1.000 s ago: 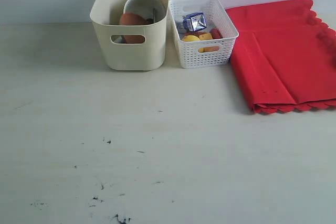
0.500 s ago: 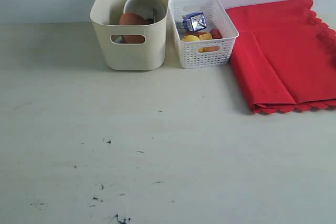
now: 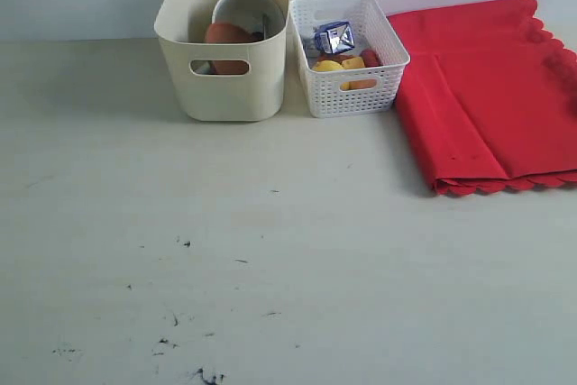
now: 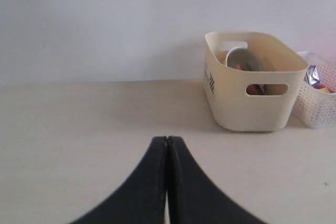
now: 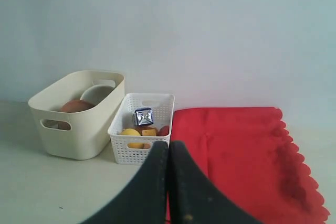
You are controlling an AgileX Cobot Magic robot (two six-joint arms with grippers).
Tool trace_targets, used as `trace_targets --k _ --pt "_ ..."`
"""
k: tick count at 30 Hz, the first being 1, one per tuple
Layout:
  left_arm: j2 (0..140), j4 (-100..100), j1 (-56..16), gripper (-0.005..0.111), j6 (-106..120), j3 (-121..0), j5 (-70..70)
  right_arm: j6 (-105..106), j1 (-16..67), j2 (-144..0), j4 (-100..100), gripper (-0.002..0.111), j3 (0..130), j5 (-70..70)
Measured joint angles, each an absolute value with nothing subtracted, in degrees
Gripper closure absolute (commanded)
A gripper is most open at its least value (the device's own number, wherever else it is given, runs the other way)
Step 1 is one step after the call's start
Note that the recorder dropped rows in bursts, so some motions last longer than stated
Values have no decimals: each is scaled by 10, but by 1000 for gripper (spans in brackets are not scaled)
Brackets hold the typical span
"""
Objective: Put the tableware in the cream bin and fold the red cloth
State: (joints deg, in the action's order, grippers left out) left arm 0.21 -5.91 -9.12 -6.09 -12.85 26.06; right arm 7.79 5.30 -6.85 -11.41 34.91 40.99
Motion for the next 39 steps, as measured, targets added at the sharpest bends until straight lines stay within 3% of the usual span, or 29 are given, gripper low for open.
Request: trace_targets --k 10,39 --pt "3 -57 -84 107 -67 -6 148 78 53 -69 -114 108 349 410" --pt "3 -57 -69 107 -86 -1 205 78 53 -69 -116 108 349 410"
